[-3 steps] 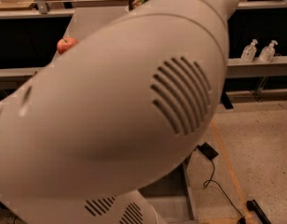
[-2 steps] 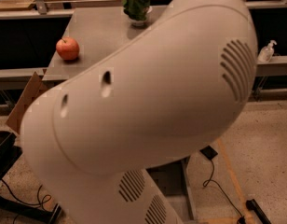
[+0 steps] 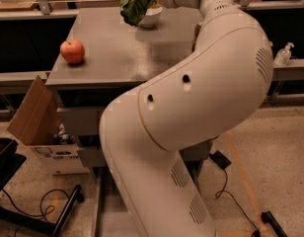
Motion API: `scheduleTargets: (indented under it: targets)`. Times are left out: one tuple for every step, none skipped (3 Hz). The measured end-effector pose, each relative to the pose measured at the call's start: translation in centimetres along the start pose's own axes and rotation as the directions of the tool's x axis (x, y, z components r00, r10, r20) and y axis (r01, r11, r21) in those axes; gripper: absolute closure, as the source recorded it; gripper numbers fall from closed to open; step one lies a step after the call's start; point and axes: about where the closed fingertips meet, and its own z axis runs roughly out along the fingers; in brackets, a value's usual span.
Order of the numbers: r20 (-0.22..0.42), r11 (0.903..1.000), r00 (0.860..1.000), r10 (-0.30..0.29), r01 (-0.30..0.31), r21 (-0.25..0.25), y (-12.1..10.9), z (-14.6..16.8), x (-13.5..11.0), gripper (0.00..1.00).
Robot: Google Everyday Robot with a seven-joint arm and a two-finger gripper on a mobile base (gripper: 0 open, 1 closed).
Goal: Pick green rice chip bag from bottom drawer and place on counter
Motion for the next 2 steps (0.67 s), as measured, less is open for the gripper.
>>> scheduleTargets:
  targets:
    - [0.075, 0.9942, 0.991, 0.107, -0.107, -0.011, 2.85, 2.04, 0.03, 1.00]
    - [0.095, 0.9927, 0.988, 0.120, -0.120, -0.010, 2.60, 2.86, -0.38, 0.85]
